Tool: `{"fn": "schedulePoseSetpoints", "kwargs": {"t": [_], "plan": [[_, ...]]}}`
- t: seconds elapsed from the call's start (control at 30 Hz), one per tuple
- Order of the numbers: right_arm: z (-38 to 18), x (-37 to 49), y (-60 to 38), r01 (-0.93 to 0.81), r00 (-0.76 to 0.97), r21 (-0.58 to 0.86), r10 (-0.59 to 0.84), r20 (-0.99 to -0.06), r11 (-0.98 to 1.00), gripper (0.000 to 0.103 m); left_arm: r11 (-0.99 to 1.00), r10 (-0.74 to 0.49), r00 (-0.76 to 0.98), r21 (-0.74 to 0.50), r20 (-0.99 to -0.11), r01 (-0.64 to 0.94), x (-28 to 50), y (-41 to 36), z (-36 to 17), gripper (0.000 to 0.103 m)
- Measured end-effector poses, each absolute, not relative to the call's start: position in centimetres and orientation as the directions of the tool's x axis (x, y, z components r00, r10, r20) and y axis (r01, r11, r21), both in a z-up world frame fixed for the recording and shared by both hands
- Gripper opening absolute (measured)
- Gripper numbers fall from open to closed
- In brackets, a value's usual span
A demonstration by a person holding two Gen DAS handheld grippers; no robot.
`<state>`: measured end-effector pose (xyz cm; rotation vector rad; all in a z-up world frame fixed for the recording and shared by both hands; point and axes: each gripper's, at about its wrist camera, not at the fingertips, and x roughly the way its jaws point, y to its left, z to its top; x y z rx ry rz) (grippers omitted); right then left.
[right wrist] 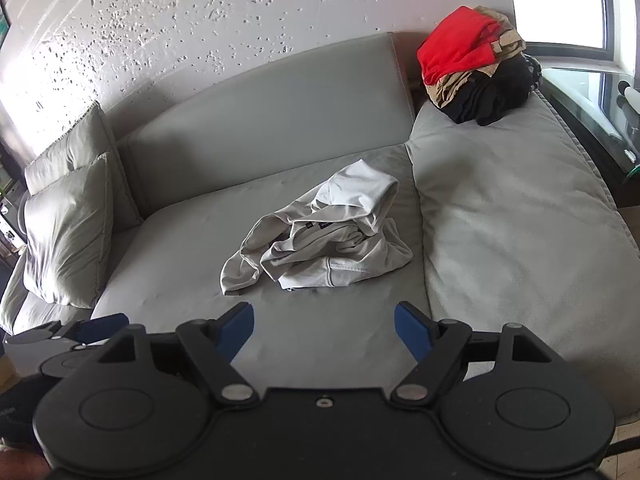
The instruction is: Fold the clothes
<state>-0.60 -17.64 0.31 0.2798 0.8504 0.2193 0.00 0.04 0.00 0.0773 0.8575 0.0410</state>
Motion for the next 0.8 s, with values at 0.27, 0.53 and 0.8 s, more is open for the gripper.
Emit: {"fn": "schedulePoseSetpoints", "kwargs": {"t": [0.27,0.53,0.8], "plan": [[0.0,-0.7,-17.2,-0.073,0.637,0.328,0.298,-0.711,0.942,0.078,0.999,0.044,0.647,0.038,-0.761,-0.024,-0.1,1.2,-0.1,0.102],[-0.1,-0.4,-17.3,-0.07,0.629,0.302,0.277,-0.726,0.951,0.079,0.998,0.061,0.636,0.047,-0.769,-0.039,0.4,1.1,-1.0,0.102],[-0.2,-0.3,-17.2,-0.069,0.625,0.298,0.274,-0.731,0.952,0.079,0.998,0.062,0.637,0.048,-0.769,-0.039,0.4,1.1,-1.0,0.102]]}}
